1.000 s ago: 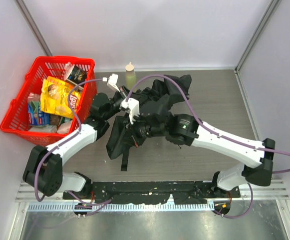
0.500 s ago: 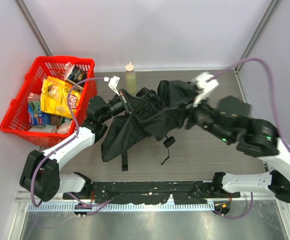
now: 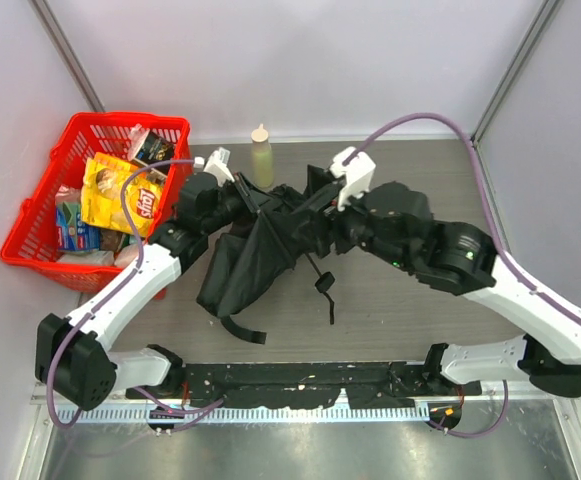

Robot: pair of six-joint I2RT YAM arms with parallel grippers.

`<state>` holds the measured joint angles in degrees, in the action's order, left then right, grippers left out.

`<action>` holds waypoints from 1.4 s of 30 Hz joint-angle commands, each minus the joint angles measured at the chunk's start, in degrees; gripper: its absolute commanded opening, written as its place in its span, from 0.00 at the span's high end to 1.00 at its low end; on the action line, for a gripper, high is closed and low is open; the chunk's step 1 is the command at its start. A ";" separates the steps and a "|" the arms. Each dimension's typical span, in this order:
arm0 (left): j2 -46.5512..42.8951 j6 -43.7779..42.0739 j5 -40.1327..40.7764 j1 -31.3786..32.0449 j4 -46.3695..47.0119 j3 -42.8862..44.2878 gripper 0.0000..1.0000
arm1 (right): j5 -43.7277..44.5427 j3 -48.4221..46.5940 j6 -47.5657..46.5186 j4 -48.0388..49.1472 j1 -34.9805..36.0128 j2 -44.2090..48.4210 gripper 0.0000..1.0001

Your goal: Put away the umbrella

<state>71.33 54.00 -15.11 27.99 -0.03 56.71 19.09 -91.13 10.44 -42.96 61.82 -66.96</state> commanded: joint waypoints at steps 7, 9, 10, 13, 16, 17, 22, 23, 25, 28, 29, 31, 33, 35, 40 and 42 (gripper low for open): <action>-4.70 -3.53 -5.43 -0.30 12.48 -4.66 1.00 | 2.14 -3.44 1.87 -2.40 -5.35 -3.19 0.28; -5.67 -5.91 -8.95 -0.83 18.29 -6.95 1.00 | -1.67 -1.42 1.78 -2.13 -11.79 0.33 0.29; -5.85 -7.05 -11.14 -1.09 21.27 -8.01 1.00 | -2.65 -0.20 0.65 -2.22 -15.90 1.56 0.28; -5.85 -9.60 -16.25 -1.62 24.81 -8.89 1.00 | -8.08 -0.10 -1.03 -4.23 -24.88 2.62 0.28; -6.64 -10.93 -21.26 -2.41 27.10 -10.30 1.00 | -14.58 1.13 -3.66 -4.67 -33.84 2.54 0.29; -6.99 -11.19 -21.45 -2.50 27.10 -10.82 1.00 | -16.52 0.70 -3.84 -5.72 -35.18 2.27 0.32; -8.14 -9.71 -28.72 -3.29 34.10 -12.85 1.00 | -33.38 3.59 -7.08 -4.31 -36.33 6.67 0.23; -8.22 -9.00 -30.92 -3.29 36.83 -13.11 1.00 | -34.46 4.72 -9.36 -5.11 -36.33 6.32 0.23; -8.40 -8.47 -34.00 -3.29 40.80 -13.46 1.00 | -41.03 7.79 -10.08 -4.77 -36.42 7.36 0.23; -8.14 -7.95 -37.43 -3.29 43.79 -13.03 1.00 | -58.50 13.95 -9.91 3.45 -36.25 11.58 0.23; -7.96 -6.72 -38.58 -3.29 45.80 -12.94 1.00 | -58.64 17.97 -8.26 6.37 -36.25 14.72 0.22; -7.09 -3.74 -40.69 -3.29 50.46 -12.94 1.00 | -58.12 21.94 -8.07 11.13 -36.25 18.35 0.19; -5.68 -1.01 -41.92 -3.29 54.51 -12.76 1.00 | -60.47 23.71 -6.67 14.12 -36.25 19.32 0.16; -4.45 1.19 -42.45 -3.29 58.37 -12.68 1.00 | -62.24 23.55 -5.09 15.45 -36.07 17.57 0.16; -1.90 5.76 -44.12 -3.29 63.22 -11.97 1.00 | -59.61 22.50 -2.53 18.88 -31.78 14.14 0.16; -1.63 6.12 -44.04 -3.29 63.84 -11.97 1.00 | -54.19 21.88 -1.91 19.58 -27.23 12.38 0.16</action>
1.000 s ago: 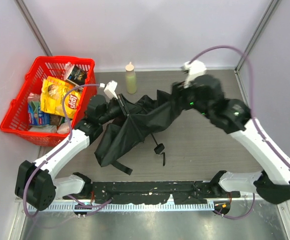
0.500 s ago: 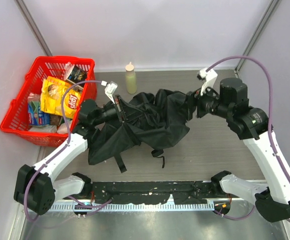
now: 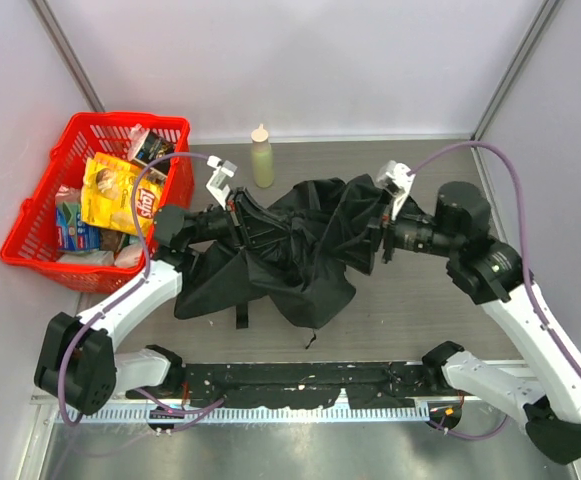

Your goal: Put away the umbrella

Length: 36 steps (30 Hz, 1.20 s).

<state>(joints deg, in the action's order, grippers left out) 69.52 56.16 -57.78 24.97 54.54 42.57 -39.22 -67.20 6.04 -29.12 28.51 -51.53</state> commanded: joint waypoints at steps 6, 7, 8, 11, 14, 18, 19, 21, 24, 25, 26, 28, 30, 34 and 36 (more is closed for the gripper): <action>0.36 6.32 -1.81 -0.10 12.33 2.61 1.00 | 22.83 -2.41 1.33 6.27 17.53 -8.67 0.16; 0.36 6.85 -1.99 0.08 12.95 2.61 1.00 | 25.14 -2.41 1.43 6.27 17.98 -9.46 0.16; 0.27 7.03 -1.99 0.25 12.96 2.61 1.00 | 28.81 -2.58 2.73 6.36 18.07 -9.82 0.16; -0.34 7.82 -1.90 0.52 13.57 2.17 1.00 | 30.44 -2.06 3.62 6.71 18.42 -11.31 0.16; -1.05 8.61 -0.76 1.13 14.88 1.99 1.00 | 25.10 -0.83 5.03 11.09 19.03 -12.10 0.16; -0.26 11.85 0.38 2.88 19.71 2.61 1.00 | 20.51 1.54 6.61 17.59 19.83 -14.21 0.16; 0.35 12.74 0.56 3.41 20.85 2.87 1.00 | 17.11 1.72 7.05 18.39 19.91 -15.26 0.16; 1.32 14.67 1.09 4.38 23.41 3.31 1.00 | 12.36 2.16 8.10 21.47 20.09 -16.84 0.16; 2.03 16.26 1.79 5.79 25.96 4.19 1.00 | 11.27 2.33 8.55 23.93 20.44 -18.78 0.16; 2.11 16.26 2.23 6.49 26.40 4.37 1.00 | 12.14 3.03 8.55 24.55 20.44 -18.70 0.16; 2.38 16.17 2.58 7.10 26.49 4.63 1.00 | 12.41 3.74 8.89 26.64 20.44 -18.61 0.16; 2.64 16.00 3.20 8.42 26.75 5.33 1.00 | 12.50 5.41 10.21 28.76 20.44 -18.96 0.16; 2.73 15.56 3.99 9.74 26.93 5.86 1.00 | 11.01 6.81 13.01 34.10 20.53 -19.22 0.17; 2.29 14.24 4.95 10.19 26.76 5.69 1.00 | 8.81 10.50 17.24 40.63 20.71 -18.44 0.37; 1.33 12.49 5.13 10.18 24.66 5.60 1.00 | 8.72 12.08 18.12 41.16 21.06 -17.47 0.47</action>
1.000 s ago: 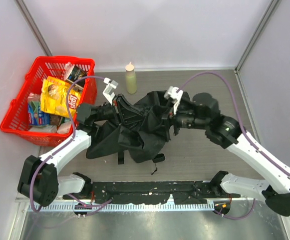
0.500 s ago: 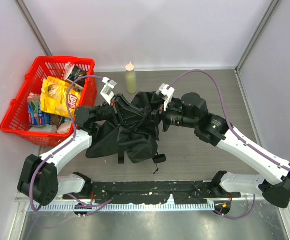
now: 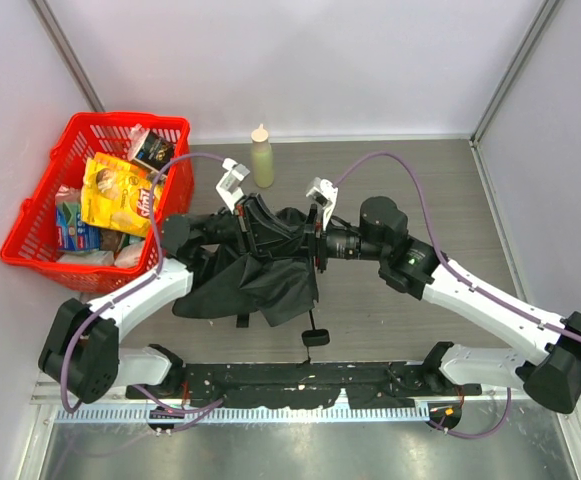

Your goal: Put away the umbrella

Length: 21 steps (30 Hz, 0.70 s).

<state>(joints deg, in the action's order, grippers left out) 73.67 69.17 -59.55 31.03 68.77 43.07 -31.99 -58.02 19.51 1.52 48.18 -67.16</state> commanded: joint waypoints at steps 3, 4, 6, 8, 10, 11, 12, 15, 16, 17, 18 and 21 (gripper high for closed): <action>-4.58 -4.03 8.04 4.22 6.39 4.75 1.00 | 1.23 4.23 6.41 10.69 1.39 -0.26 0.54; -5.28 -5.43 8.83 4.13 5.07 4.48 1.00 | 0.70 5.01 7.55 11.22 1.39 0.09 0.55; -6.52 -8.33 9.71 4.22 1.46 4.30 1.00 | -0.44 6.85 10.79 15.17 1.39 0.71 0.65; -7.48 -10.01 10.76 4.22 -0.21 4.13 1.00 | -0.62 7.57 13.26 18.07 1.39 0.71 0.82; -8.27 -11.50 11.29 4.22 -2.14 4.13 1.00 | -0.88 7.48 14.77 19.13 1.39 0.10 1.00; -8.71 -12.38 11.73 4.22 -3.20 4.22 1.00 | -0.71 7.48 14.94 19.31 1.47 0.01 0.99; -9.41 -13.17 12.69 4.13 -4.51 4.13 1.00 | -0.36 8.00 15.03 19.66 1.56 0.09 1.00; -11.70 -16.51 15.77 4.13 -12.58 4.65 0.90 | 4.03 9.94 13.81 19.14 1.56 2.63 1.00; -12.66 -17.82 17.00 4.13 -15.31 4.83 0.81 | 6.13 10.55 13.37 18.70 1.56 3.43 1.00; -13.72 -19.06 18.40 4.04 -18.29 4.83 0.69 | 7.02 10.82 12.84 17.65 1.48 4.48 1.00; -15.38 -20.55 20.50 4.13 -22.24 4.83 0.59 | 8.07 11.26 12.58 17.29 1.47 5.45 1.00; -18.99 -25.73 30.24 3.95 -36.28 5.79 0.23 | 12.10 13.45 11.70 16.59 1.47 8.35 1.00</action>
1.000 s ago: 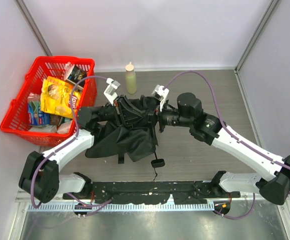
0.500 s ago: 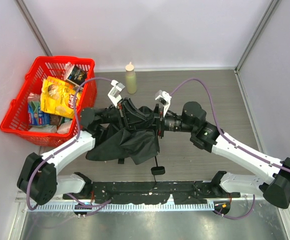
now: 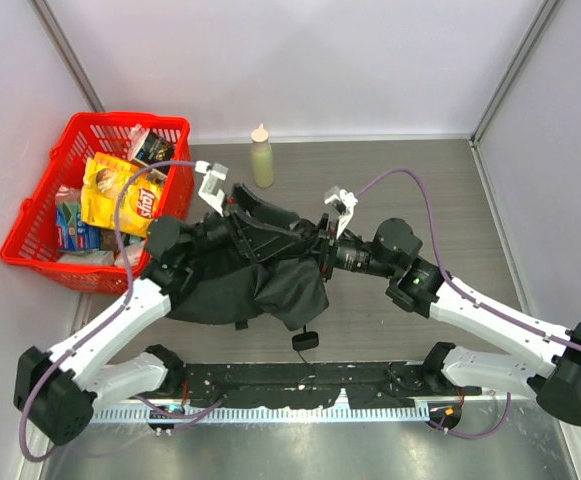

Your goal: Put away the umbrella

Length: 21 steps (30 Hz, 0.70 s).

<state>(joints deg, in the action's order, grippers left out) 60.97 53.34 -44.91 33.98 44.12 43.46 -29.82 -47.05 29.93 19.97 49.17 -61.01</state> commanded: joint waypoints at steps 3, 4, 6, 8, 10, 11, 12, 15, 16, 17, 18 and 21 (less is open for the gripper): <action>-9.54 -15.88 26.24 0.13 -26.67 7.42 0.00 | 15.66 4.50 -0.05 -4.31 0.23 6.50 1.00; -10.51 -17.64 30.10 -0.14 -30.28 7.86 0.00 | 18.28 5.20 -0.49 -4.76 -0.12 7.13 1.00; -12.53 -18.10 42.47 -0.31 -40.83 9.18 0.00 | 26.51 4.43 -2.59 -8.79 -0.21 9.15 1.00; -13.94 -19.67 47.07 -0.32 -43.93 9.80 0.00 | 37.13 2.59 -5.66 -14.59 -0.21 10.47 1.00; -14.04 -19.85 45.88 -0.32 -47.27 11.55 0.06 | 45.95 -0.31 -8.39 -19.60 -0.21 10.22 1.00; -12.91 -19.77 43.00 -0.40 -48.76 13.12 0.06 | 48.34 -1.46 -11.27 -23.62 -0.13 9.52 1.00; -11.24 -18.98 40.54 -0.40 -51.04 14.97 0.04 | 52.55 -3.99 -12.43 -24.96 -0.21 8.90 1.00; -4.48 -16.70 32.01 0.38 -57.90 20.95 0.08 | 59.61 -8.93 -16.73 -29.63 -0.47 6.00 1.00; -3.41 -16.60 31.64 1.52 -59.31 21.66 0.08 | 60.14 -10.33 -17.53 -29.72 -0.56 5.65 1.00; -2.97 -17.04 32.42 3.01 -59.58 21.40 0.08 | 60.23 -10.69 -17.89 -29.72 -0.48 5.38 1.00; -2.70 -17.74 33.99 5.03 -58.72 20.44 0.08 | 59.89 -11.48 -18.33 -29.72 -0.65 5.12 1.00; -0.77 -20.37 37.51 10.22 -56.52 19.38 0.06 | 57.79 -12.63 -18.07 -30.51 -0.83 4.24 1.00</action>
<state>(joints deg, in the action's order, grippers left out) 58.81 36.56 -8.82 38.52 -9.76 63.24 24.47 -55.44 14.72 -11.70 48.47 -56.55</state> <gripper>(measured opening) 0.930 0.382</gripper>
